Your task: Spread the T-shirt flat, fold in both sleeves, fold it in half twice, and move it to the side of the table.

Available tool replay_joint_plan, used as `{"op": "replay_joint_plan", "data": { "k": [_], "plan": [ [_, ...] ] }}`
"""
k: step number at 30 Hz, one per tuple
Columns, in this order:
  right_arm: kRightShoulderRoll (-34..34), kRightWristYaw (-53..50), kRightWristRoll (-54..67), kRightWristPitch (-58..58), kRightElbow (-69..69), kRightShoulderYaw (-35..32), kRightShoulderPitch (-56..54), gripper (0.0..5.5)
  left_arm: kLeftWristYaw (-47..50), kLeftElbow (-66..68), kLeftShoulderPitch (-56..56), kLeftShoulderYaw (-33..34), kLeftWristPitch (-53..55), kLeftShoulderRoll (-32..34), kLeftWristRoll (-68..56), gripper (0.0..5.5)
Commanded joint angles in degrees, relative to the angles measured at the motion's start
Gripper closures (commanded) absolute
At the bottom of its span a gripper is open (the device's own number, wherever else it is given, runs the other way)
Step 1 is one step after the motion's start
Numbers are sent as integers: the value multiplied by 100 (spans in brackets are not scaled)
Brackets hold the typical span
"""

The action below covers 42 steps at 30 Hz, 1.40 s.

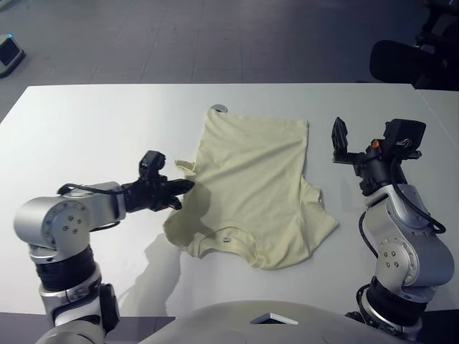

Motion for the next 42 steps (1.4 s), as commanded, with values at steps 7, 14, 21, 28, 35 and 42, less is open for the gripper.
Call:
{"op": "replay_joint_plan", "data": {
  "k": [7, 14, 21, 28, 35, 42],
  "plan": [
    [-54, 121, 14, 80, 149, 107, -270, 10, 740, -330, 183, -686, -70, -925, 323, 496],
    [25, 204, 343, 794, -264, -441, 216, 10, 916, -417, -251, 761, 54, -2066, -273, 372],
    [70, 944, 1479, 2495, -732, -1723, 1347, 10, 1459, -779, -459, 2324, 52, -2286, -252, 262],
    [282, 1164, 1626, 3257, -470, -1990, 1809, 10, 1729, -949, -477, 2573, 54, -2310, -375, 152],
    [685, 1144, 1533, 3478, -509, -1803, 2264, 118, 1865, -861, -442, 2414, 55, -2224, -544, 41],
    [851, 1109, 1492, 3520, -557, -1636, 2149, 233, 1980, -848, -352, 2383, 55, -2243, -656, 10]
  ]
}}
